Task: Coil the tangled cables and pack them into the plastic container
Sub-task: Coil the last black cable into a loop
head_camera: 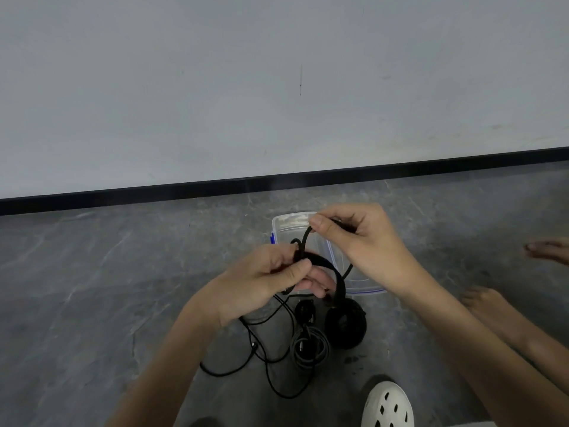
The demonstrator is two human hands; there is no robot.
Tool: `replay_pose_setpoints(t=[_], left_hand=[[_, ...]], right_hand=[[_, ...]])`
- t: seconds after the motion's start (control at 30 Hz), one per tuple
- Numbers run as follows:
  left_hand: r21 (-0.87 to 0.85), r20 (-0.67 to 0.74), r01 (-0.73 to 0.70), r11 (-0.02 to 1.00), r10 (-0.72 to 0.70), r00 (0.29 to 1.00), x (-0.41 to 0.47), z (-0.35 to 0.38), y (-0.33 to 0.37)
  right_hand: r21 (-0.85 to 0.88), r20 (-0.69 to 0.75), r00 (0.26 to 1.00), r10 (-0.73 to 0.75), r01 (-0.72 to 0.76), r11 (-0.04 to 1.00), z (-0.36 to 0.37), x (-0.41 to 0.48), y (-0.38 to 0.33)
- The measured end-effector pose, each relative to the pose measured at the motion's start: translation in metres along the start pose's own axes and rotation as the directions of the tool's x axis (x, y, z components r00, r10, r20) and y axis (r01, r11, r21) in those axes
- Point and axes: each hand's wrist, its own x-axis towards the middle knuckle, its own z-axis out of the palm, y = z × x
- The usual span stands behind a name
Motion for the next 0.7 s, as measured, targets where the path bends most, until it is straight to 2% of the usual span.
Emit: replay_pose_setpoints(t=[0.17,0.3,0.4,0.57,0.7], left_hand=[[-0.135,0.049,0.047,0.99,-0.041,0.998,-0.002,0.003,0.003],[-0.201,0.137,0.012,0.98,0.016,0.99,-0.004,0.004,0.006],[-0.244,0.157,-0.025,0.969,0.065,0.985,-0.004,0.003,0.008],[-0.283,0.024,-0.169,0.944,0.183,0.983,-0.002,-0.001,0.007],[-0.335,-0.118,-0.238,0.912,0.21,0.971,0.0,-0.003,0.005]], right_hand=[[0.083,-0.008,1.0,0.015,-0.014,0.996,-0.004,0.008,0.007],[0.124,0.136,0.988,0.073,-0.09,0.988,-0.002,0.009,0.019],[0.075,0.215,0.974,0.076,-0.094,0.993,0.004,0.01,0.02],[0.082,0.254,0.96,0.12,-0.145,0.986,0.016,0.009,0.027],[0.071,0.333,0.905,0.267,-0.306,0.949,0.025,0.006,0.028]])
